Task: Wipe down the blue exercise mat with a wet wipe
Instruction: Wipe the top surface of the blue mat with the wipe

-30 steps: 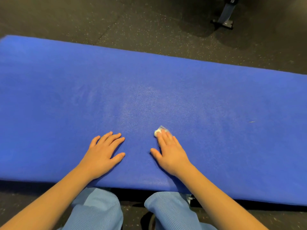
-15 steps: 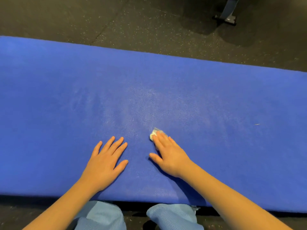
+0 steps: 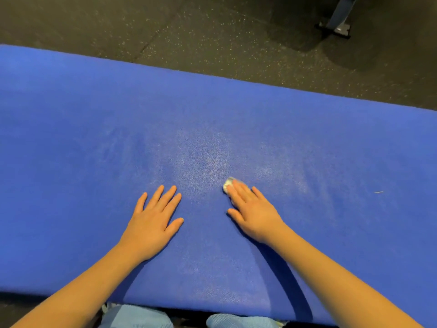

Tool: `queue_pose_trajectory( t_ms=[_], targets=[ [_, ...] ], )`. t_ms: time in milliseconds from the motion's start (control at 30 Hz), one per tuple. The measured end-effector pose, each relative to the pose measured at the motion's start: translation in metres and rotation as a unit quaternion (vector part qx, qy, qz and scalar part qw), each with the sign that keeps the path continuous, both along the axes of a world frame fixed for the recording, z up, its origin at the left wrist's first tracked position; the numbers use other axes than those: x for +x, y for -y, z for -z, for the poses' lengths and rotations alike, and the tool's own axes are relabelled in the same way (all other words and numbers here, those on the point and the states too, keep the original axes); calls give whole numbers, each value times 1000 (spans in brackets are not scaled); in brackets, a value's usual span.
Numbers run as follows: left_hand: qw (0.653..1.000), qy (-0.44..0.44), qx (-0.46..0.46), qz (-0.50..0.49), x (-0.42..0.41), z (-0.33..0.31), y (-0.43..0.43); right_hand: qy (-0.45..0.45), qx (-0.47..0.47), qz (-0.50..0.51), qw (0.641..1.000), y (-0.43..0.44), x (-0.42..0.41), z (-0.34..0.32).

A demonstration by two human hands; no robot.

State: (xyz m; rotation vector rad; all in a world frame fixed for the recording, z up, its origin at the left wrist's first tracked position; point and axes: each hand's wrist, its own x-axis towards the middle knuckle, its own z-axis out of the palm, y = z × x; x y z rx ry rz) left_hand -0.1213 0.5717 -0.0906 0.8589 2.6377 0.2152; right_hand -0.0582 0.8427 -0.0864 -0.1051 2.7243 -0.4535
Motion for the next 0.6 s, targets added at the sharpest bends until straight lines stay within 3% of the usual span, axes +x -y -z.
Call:
queue_pose_trajectory(
  t_ms=[100,167,267,367,533,600],
  targets=[
    [1000,-13,16,0,1,3,3,-1,48,98,994,-13,-30,11],
    [1000,-15,10,6,0,3,3,-6,32,129,991,-1,-39,12],
    [999,-34,-4,14,1,5,4,-2,-11,17,1000,20,-26,5],
    [999,-41,-15,22,1,6,3,-4,26,-59,998,-2,-30,6],
    [999,-46,-6,20,1,6,3,-41,40,138,989,-17,-75,19],
    [999,-44,7,20,-1,6,3,-42,0,107,993,1,-73,17]
  ],
)
